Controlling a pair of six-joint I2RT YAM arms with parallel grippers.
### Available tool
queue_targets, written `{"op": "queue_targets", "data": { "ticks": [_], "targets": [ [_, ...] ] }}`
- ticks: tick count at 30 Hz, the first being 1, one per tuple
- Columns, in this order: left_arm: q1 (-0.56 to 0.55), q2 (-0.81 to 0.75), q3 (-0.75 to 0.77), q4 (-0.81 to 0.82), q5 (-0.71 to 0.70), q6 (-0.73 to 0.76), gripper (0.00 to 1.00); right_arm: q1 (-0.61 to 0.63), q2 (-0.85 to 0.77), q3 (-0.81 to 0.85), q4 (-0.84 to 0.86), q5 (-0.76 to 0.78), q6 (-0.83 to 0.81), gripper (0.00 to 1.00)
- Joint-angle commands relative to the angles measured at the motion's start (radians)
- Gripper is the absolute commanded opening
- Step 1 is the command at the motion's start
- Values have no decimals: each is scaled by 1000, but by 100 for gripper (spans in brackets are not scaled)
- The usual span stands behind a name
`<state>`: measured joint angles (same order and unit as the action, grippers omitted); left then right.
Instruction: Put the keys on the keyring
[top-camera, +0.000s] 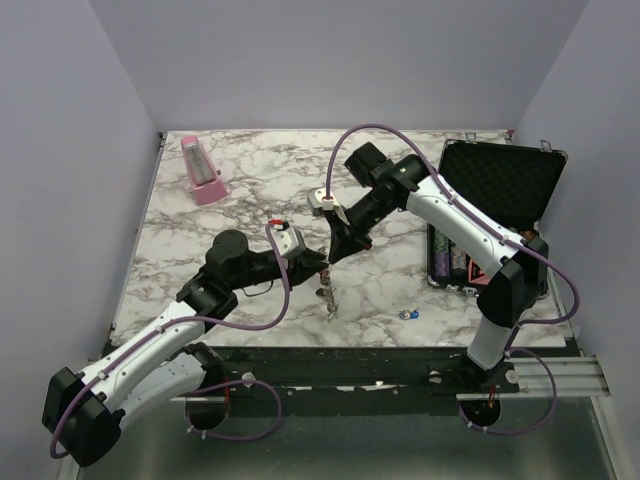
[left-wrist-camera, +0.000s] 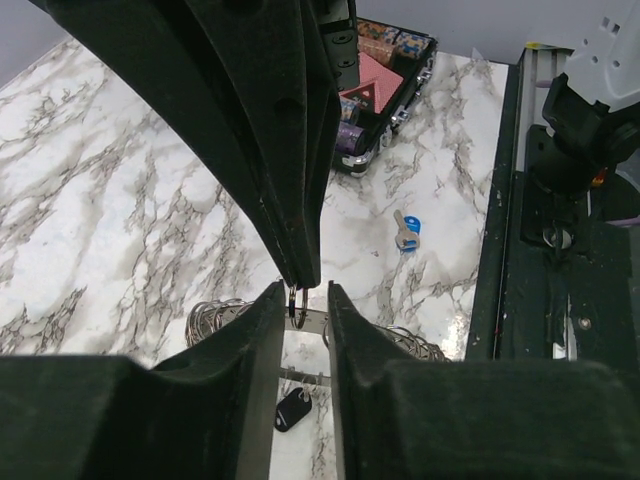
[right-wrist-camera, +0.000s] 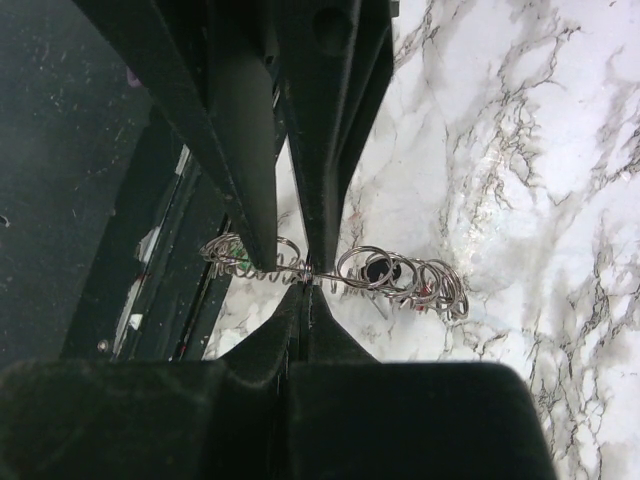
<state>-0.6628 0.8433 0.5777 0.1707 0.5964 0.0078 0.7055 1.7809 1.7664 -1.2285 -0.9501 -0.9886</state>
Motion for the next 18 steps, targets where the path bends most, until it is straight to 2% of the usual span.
{"op": "queue_targets", "data": {
  "ticks": [1, 11, 14, 18],
  "targets": [
    [2, 0, 4, -13, 31, 12, 28, 6, -15, 41, -20, -39, 1, 1],
    [2, 23, 28, -63, 14, 34, 28, 6, -15, 44, -26, -50, 2, 1],
    [0, 19, 28, -57, 19, 32, 20, 5, -14, 45, -26, -55, 1, 1],
    [3, 7, 21, -40, 14, 24, 23, 8, -12, 44, -28, -55, 1, 1]
  ]
}}
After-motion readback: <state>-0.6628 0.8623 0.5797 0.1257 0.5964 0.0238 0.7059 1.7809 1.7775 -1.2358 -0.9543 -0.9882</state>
